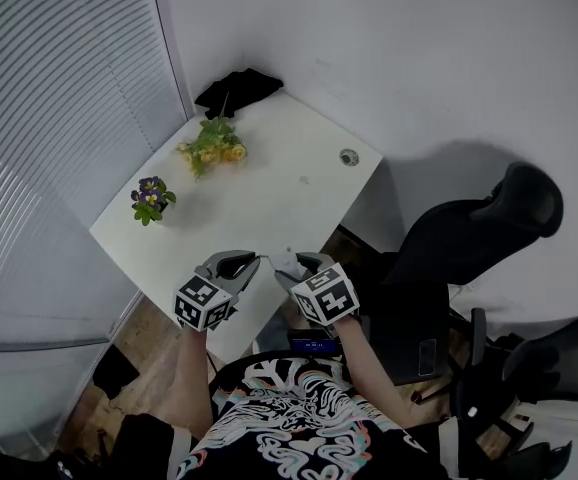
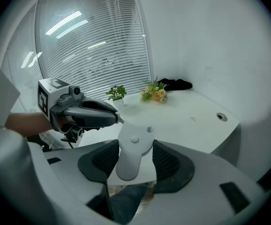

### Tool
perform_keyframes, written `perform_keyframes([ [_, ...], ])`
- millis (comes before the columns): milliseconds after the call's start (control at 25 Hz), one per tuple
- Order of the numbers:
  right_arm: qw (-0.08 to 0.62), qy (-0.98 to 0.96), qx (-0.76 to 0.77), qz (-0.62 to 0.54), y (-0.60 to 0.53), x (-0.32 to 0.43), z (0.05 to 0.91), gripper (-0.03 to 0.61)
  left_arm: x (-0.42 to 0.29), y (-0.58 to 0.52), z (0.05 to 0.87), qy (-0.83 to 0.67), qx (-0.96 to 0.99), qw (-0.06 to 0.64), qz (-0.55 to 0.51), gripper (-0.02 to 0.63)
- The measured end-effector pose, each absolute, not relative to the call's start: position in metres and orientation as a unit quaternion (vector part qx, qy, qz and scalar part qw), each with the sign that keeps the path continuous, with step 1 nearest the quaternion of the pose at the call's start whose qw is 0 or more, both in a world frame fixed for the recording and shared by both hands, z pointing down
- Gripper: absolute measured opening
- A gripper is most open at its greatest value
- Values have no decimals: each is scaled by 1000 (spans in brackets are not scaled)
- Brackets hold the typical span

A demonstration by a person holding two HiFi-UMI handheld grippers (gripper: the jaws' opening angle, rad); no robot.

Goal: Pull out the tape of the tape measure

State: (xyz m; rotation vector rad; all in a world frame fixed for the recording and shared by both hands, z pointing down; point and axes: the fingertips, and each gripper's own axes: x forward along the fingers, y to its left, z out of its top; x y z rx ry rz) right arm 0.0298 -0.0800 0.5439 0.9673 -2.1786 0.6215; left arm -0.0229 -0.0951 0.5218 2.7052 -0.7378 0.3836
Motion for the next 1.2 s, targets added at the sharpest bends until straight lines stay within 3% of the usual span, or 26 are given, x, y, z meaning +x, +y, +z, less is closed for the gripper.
perform_keyframes([
  [1200,347,-808,410,244,-88,66,549,227,-50,-108,526,-312,926,169,128,32],
])
